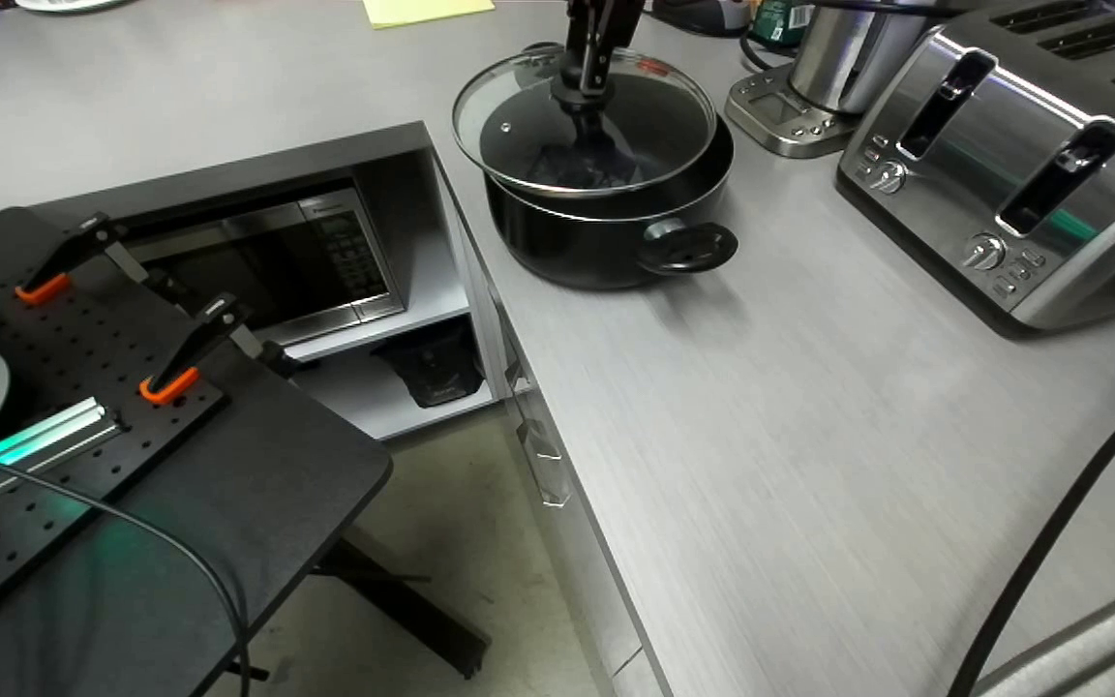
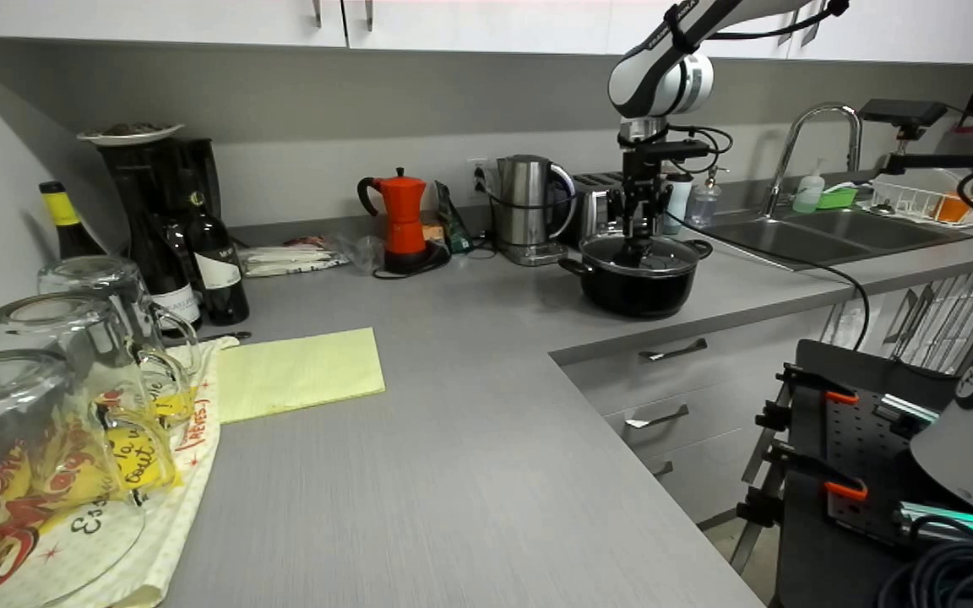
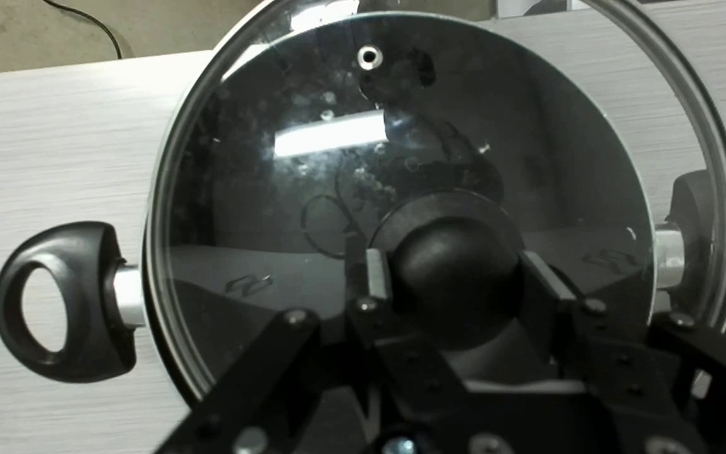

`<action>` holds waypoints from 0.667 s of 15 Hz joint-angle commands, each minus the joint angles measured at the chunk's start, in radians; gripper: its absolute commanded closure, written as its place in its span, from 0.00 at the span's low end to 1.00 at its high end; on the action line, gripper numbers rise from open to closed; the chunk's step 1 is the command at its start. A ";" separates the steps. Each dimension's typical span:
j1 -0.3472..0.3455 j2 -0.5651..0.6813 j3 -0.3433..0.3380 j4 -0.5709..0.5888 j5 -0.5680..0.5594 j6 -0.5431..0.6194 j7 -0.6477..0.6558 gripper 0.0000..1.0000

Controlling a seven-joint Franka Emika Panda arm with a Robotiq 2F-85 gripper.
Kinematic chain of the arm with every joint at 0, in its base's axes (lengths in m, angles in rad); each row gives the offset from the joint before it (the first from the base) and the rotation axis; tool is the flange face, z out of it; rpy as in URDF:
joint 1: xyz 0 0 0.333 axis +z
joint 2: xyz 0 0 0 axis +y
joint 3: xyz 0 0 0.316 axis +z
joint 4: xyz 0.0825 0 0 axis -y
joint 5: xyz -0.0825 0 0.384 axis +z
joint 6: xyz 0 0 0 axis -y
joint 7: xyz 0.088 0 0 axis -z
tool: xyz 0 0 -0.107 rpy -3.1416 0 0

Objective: Put the clear lid on the pot

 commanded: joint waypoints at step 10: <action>-0.044 0.066 -0.013 0.115 0.059 -0.069 0.041 0.75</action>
